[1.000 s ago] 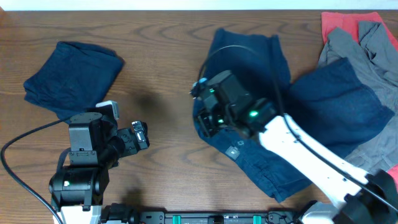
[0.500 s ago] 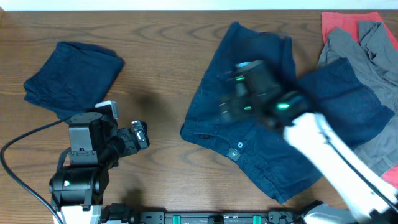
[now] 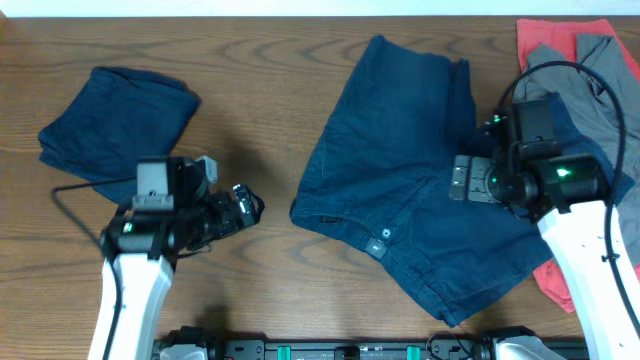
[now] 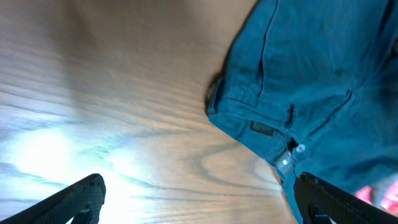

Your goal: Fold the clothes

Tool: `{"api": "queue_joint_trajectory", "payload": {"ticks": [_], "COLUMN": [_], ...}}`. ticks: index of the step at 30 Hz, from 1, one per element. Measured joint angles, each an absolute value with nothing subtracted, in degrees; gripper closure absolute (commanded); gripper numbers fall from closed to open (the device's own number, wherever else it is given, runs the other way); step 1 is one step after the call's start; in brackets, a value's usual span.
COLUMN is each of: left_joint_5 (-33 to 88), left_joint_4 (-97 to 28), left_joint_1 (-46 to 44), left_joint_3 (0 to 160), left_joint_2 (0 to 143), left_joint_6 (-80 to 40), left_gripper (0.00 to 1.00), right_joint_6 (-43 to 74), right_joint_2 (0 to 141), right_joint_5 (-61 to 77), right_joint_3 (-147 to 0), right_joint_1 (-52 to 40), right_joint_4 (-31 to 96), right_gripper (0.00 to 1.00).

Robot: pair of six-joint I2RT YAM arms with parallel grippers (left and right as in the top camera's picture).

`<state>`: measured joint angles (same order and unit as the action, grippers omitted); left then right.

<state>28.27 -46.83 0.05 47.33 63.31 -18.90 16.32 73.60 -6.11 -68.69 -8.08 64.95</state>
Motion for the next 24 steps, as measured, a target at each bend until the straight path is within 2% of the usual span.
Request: {"api": "queue_joint_trajectory", "payload": {"ticks": [10,23,24], "left_joint_5": [37.5,39.3,39.3], "left_joint_4": [-36.9,-23.0,-22.5], "left_joint_1": [-2.0,-11.0,-11.3], "left_joint_3": [47.3,47.3,47.3], "left_joint_2": [80.7,93.4,93.9], "left_joint_6": [-19.9,-22.0,-22.3], "left_gripper": [0.02,0.01,0.06], "right_joint_6": [16.3,16.3,16.3], "right_joint_2": [73.6,73.6,73.6], "right_joint_5": [-7.1,-7.1,-7.1], "right_joint_3": [-68.7,-68.7,-68.7], "right_joint_1": [-4.5,-4.5,-4.5], "right_joint_4": [67.2,67.9,67.9], "right_gripper": [0.01,0.01,0.01]}}
